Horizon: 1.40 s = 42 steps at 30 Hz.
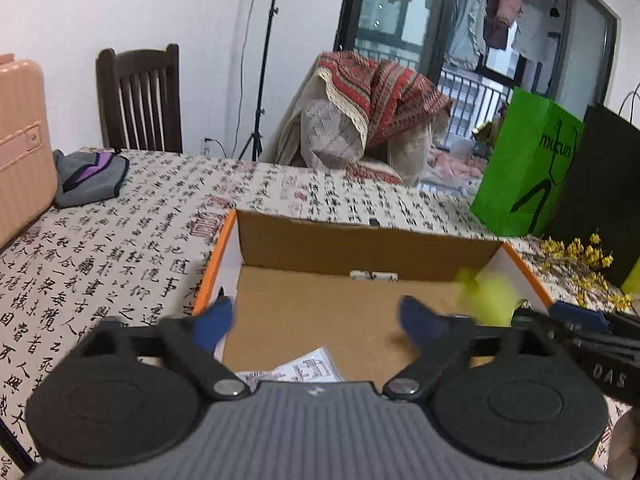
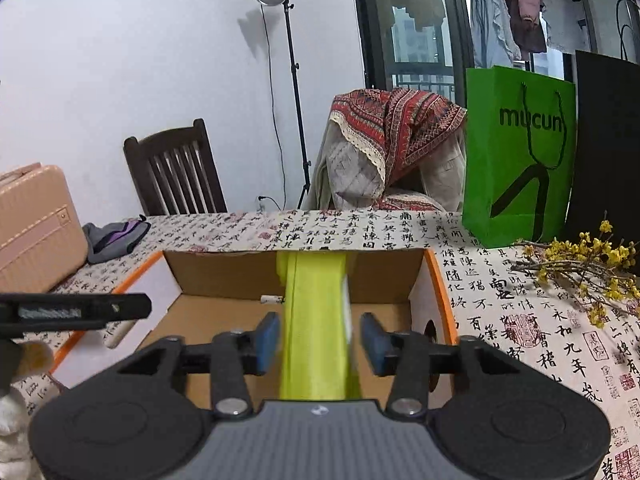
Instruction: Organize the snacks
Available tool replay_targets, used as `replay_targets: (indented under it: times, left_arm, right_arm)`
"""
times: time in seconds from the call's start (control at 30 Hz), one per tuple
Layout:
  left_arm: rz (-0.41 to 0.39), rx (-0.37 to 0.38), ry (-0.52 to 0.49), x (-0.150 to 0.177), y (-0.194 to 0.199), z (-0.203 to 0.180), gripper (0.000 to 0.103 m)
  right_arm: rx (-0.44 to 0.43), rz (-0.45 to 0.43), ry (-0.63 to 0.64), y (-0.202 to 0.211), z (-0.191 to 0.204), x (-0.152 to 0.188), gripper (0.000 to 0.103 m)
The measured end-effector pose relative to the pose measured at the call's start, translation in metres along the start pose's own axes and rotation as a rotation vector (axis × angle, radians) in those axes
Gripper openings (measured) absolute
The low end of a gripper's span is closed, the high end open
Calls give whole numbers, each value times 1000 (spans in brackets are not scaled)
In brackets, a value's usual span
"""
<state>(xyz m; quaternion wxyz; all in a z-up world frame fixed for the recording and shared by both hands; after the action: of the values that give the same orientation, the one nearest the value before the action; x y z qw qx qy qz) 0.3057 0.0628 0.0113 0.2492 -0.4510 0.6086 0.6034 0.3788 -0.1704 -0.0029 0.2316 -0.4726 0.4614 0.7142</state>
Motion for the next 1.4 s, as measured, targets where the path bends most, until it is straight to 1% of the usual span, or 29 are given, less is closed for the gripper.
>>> replay_targets:
  times: [0.03,0.1,0.17,0.2,0.33,0.5,0.6,0.83,0.97,1.17,1.4]
  left_arm:
    - [-11,1,0,-1,2,0,102]
    - [-17,0,1,-2,6,-1,103]
    - [-17,-1,3,-3,9,-2,103]
    - [-19,0,2,-4,10,-3,103]
    - [-28,-7,0,-9,18,-4,103]
    - [-60,2,-8,-13,44,-5,103]
    - [-64,6,-14,-11,59,-5,103]
    - [-79,-4,-27,3,95,-1,103]
    - [-74,-2,-32,15,110,2,103]
    - [-57,3,-52,36,127,4,103]
    - [-29,15,-63,60,140,11,103]
  right_arm:
    - [1,-3,-3,1,-1,0,82]
    - [3,-13,-3,5,-1,-1,86]
    - [4,-25,-20,8,-4,-3,96]
    - [0,-35,-25,11,-5,-4,103]
    - [10,-63,-21,21,-4,-9,103]
    - [15,-97,-5,48,3,-14,103]
    - [12,-104,3,64,8,-11,103]
    - [10,-100,5,100,17,8,103]
    - [7,-93,6,119,24,22,103]
    - [4,-88,-4,144,30,43,103]
    - [11,-64,-14,161,32,68,103]
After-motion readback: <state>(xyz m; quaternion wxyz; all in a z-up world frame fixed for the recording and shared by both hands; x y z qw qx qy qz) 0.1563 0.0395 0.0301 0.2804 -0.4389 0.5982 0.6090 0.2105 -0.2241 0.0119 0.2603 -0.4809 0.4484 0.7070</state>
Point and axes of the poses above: each gripper's, at about its wrist camera, not at the fingertips, and y roughly against the way its jaws point, z to its left, x to its underside, the point moved 3 cm from there along -y, roughly the way its jaws point, and after that the axes turned 3 degrees about -z, right-handed, at the moved point
